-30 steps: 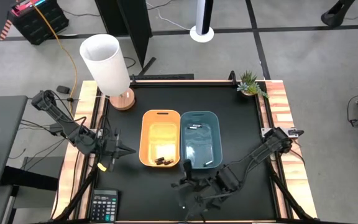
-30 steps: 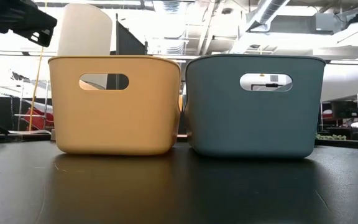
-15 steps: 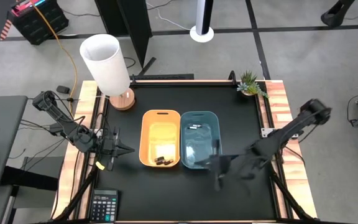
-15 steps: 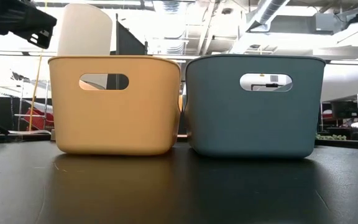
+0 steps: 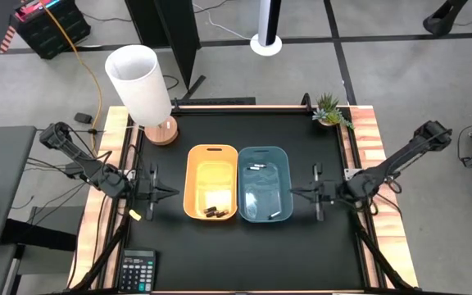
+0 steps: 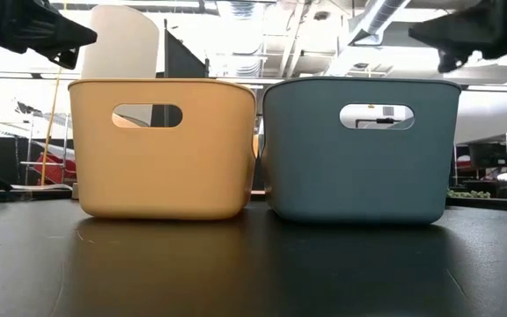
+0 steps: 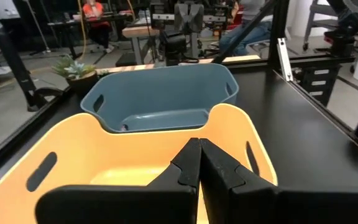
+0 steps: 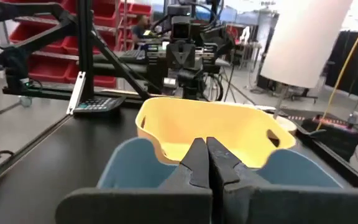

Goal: Sort batteries
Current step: Return to Home Position

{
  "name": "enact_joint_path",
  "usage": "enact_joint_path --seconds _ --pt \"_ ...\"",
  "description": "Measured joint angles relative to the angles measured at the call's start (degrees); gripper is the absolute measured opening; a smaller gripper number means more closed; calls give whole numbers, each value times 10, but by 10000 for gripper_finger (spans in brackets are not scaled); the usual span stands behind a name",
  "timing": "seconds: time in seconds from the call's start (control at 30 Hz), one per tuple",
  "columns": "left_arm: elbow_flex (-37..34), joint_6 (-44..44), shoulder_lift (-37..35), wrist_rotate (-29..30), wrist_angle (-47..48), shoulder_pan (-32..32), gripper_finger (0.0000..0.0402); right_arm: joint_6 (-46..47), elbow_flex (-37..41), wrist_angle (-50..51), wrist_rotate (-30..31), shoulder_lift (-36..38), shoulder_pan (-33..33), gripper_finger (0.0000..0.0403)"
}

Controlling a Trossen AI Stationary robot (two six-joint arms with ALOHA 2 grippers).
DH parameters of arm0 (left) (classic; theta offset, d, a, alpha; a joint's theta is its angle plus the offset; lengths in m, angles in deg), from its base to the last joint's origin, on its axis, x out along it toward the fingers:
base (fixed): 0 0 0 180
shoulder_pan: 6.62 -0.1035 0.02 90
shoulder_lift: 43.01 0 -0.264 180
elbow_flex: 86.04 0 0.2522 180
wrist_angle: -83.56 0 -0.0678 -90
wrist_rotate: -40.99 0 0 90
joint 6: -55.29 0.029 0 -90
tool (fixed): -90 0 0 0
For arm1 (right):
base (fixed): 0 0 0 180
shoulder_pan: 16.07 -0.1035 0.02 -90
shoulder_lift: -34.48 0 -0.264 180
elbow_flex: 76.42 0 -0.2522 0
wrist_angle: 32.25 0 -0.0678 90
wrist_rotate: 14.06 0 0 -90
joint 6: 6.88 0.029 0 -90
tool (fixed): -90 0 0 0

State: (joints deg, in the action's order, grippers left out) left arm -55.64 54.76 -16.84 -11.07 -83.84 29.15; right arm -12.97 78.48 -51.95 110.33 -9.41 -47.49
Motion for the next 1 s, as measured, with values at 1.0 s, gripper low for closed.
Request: enact_joint_path --seconds 1.0 --pt "-134 38 -55 -138 -210 -123 0 -71 109 232 -20 409 0 0"
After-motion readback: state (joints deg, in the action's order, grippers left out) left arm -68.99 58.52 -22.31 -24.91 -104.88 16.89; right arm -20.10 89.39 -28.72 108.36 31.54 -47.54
